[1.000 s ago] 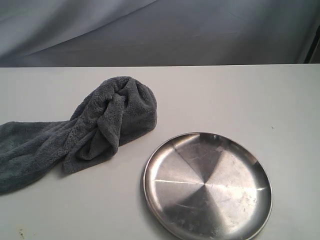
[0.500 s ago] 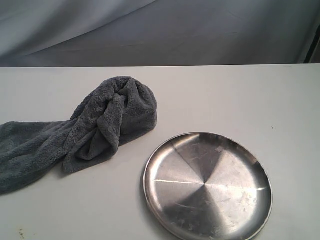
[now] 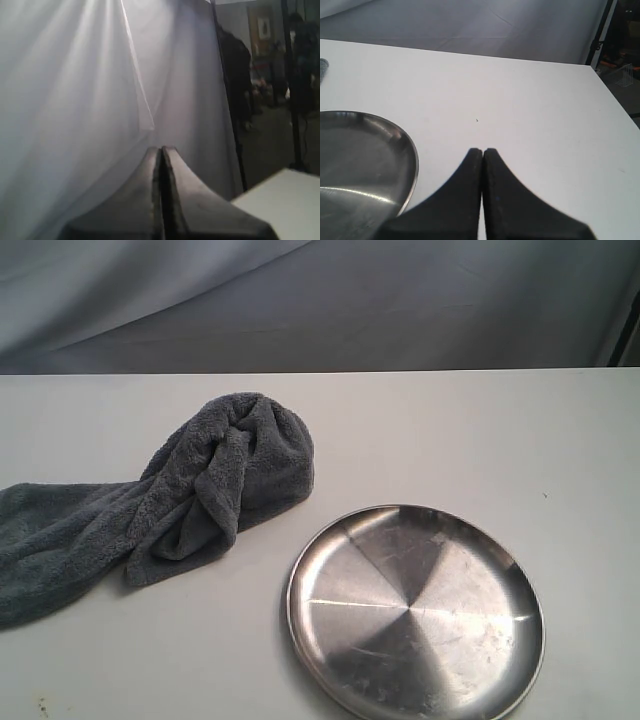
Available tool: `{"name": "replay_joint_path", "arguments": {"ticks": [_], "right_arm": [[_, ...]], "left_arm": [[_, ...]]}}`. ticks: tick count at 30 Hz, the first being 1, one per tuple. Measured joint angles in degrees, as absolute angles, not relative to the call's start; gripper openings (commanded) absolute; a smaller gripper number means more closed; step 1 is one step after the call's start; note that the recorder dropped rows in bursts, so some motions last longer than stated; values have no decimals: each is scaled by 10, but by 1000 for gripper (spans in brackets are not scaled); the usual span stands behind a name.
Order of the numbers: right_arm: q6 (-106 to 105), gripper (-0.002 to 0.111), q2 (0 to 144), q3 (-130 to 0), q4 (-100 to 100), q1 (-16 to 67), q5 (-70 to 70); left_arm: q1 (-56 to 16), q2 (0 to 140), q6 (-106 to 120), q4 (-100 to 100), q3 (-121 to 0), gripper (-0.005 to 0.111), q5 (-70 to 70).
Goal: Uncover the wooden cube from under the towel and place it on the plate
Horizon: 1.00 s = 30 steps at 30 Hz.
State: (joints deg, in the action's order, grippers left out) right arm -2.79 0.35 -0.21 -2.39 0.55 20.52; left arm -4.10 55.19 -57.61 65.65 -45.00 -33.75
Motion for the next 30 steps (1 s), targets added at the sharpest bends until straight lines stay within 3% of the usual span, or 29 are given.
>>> {"name": "replay_joint_path", "arguments": {"ticks": [11,19,24,30], "right_arm": [[-28,0,3,-2,-24,6,205],[-28,0,3,-2,-24,6,205],[-28,0,3,-2,-24,6,205],[-28,0,3,-2,-24,6,205]], "left_arm": [[-41,693,-748,880,-484,0,-344],[-76,762,-750,920,-485,10,-321],[-159,818,-692,922,-487,33,-272],[-197,894,-660,919,-487,83,-225]]}}
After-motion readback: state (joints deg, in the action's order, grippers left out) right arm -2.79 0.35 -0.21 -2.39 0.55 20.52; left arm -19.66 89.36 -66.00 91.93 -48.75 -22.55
